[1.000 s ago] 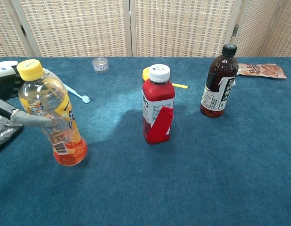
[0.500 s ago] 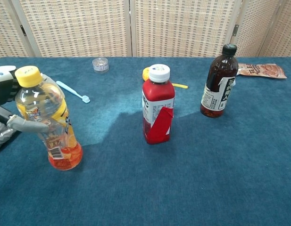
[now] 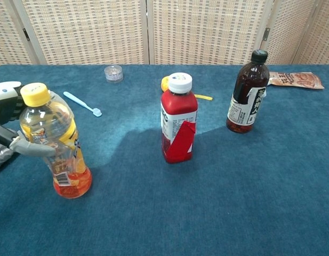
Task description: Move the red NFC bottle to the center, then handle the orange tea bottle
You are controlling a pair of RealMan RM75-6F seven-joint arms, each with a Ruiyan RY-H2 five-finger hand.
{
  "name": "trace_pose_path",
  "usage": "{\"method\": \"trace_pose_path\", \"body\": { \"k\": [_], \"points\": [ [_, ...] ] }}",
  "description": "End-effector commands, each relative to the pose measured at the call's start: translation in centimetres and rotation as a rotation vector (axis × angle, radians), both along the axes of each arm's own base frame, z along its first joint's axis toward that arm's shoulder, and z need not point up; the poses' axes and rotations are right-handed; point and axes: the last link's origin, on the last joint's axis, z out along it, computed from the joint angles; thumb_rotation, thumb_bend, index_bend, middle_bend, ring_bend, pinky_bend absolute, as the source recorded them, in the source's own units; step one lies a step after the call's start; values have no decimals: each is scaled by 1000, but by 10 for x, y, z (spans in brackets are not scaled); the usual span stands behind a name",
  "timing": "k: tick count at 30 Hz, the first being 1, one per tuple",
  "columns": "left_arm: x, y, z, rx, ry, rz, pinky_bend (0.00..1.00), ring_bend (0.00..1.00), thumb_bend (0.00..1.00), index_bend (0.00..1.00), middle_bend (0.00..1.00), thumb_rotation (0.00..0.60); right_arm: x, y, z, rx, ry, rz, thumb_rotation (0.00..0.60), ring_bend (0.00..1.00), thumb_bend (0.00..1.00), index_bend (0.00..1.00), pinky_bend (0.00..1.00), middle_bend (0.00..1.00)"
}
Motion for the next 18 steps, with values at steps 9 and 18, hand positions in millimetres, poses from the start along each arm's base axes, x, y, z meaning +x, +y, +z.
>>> {"method": "trace_pose_path", "body": {
  "k": [9,18],
  "points": [
    [-2,-1,-1,-14,8,5,149,246,83,480,490,600,0,0,0,0,1,1,600,277,52,227,415,312],
    [-4,-1,1,-6,-8,18,149,189,83,154,224,600,0,0,-1,2,3,0,600,277,52,227,415,312]
  ]
}}
